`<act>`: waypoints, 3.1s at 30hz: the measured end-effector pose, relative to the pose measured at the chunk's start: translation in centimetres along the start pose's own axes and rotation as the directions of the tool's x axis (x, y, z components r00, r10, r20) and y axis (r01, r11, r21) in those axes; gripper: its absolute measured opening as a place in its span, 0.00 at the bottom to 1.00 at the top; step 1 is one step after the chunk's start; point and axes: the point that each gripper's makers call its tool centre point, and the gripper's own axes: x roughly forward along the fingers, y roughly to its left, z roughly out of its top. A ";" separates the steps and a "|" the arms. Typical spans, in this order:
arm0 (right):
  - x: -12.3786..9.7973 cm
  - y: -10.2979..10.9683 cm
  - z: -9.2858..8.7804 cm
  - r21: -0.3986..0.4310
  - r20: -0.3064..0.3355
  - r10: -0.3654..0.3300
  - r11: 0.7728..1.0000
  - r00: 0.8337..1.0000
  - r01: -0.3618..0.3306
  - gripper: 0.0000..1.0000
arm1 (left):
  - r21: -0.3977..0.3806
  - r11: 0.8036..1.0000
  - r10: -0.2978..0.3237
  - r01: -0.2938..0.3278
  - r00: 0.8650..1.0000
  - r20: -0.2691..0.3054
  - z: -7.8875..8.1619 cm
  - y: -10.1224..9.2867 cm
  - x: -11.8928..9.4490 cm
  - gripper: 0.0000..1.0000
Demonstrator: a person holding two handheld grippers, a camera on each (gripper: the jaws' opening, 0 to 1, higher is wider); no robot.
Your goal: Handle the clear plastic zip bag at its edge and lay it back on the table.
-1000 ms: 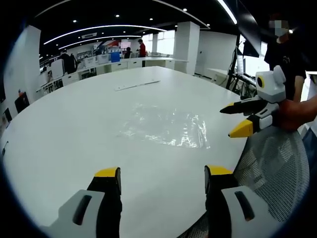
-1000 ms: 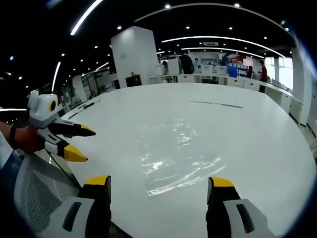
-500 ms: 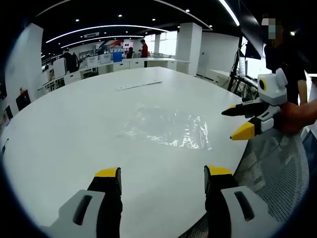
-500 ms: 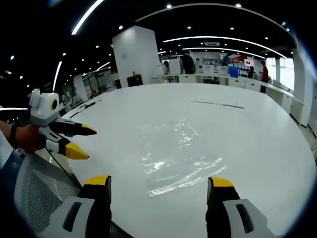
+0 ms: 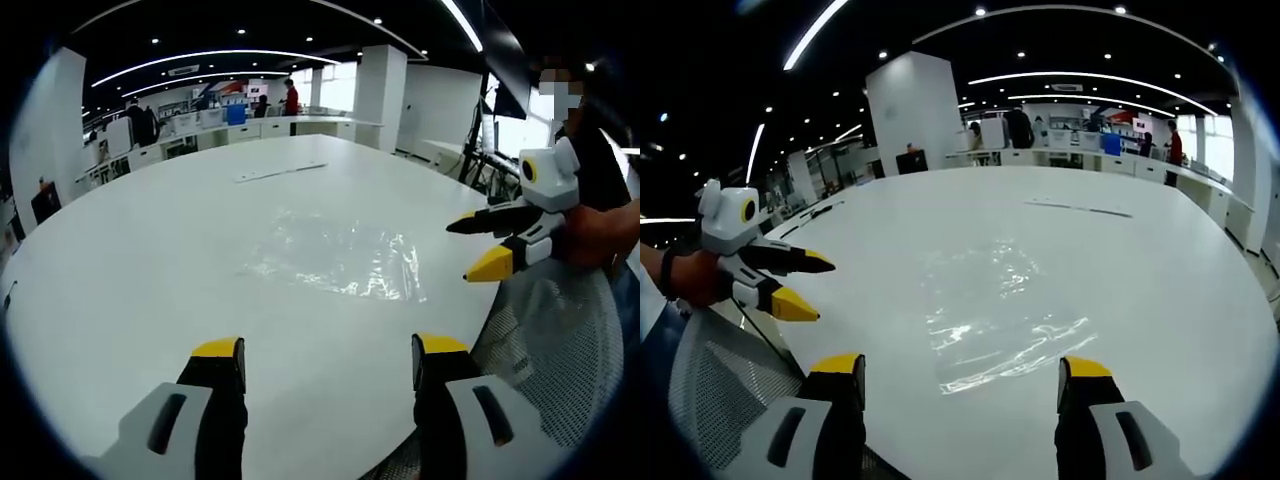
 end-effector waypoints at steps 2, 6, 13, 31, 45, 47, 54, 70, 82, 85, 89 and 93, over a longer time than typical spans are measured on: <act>-0.1 0.1 0.1 -0.002 0.001 0.000 1.000 1.000 0.000 0.78 | 0.002 1.000 -0.002 0.002 1.000 -0.002 0.0 0.0 0.1 0.67; -0.2 0.3 0.2 0.000 0.001 0.002 1.000 1.000 -0.002 0.78 | 0.003 1.000 -0.004 0.004 1.000 -0.004 0.1 0.1 0.3 0.66; -0.3 0.6 0.3 0.000 -0.001 0.007 1.000 1.000 -0.007 0.78 | -0.001 1.000 -0.004 0.004 1.000 -0.008 0.5 0.2 1.0 0.66; 0.0 0.6 -0.1 0.005 -0.008 0.020 1.000 1.000 -0.020 0.76 | -0.024 0.999 0.032 -0.032 0.999 -0.024 2.9 4.3 5.4 0.62; 0.1 0.4 -0.4 0.013 -0.018 0.017 1.000 1.000 -0.017 0.75 | -0.039 0.999 0.029 -0.031 0.998 -0.049 4.9 6.2 10.0 0.59; 0.1 0.2 -0.4 0.014 -0.018 0.009 1.000 1.000 -0.009 0.76 | -0.037 0.999 0.024 -0.026 0.998 -0.063 4.8 6.1 10.7 0.59; 0.0 0.0 -0.4 0.020 -0.018 0.004 1.000 1.000 -0.004 0.77 | -0.031 0.999 0.028 -0.031 0.995 -0.097 4.5 6.6 12.5 0.60; 0.2 -0.2 -0.7 0.016 -0.025 -0.003 1.000 1.000 0.003 0.76 | 0.097 0.995 0.049 -0.036 0.990 -0.132 3.4 6.7 14.8 0.52; 0.2 0.2 -0.6 0.016 -0.028 0.005 1.000 1.000 -0.005 0.76 | 0.078 0.995 0.068 -0.063 0.996 -0.054 4.1 6.9 15.1 0.39; 0.1 0.2 -0.6 0.016 -0.028 0.005 1.000 1.000 -0.004 0.75 | 0.073 0.995 0.071 -0.066 0.996 -0.059 3.3 6.8 15.1 0.33; 0.1 0.2 -0.5 0.016 -0.028 0.006 1.000 1.000 -0.005 0.75 | 0.068 0.995 0.080 -0.076 0.995 -0.064 3.4 7.3 15.2 0.23; 0.1 0.2 -0.5 0.016 -0.028 0.008 1.000 1.000 -0.007 0.75 | 0.069 0.995 0.079 -0.074 0.995 -0.069 3.3 7.6 15.5 0.19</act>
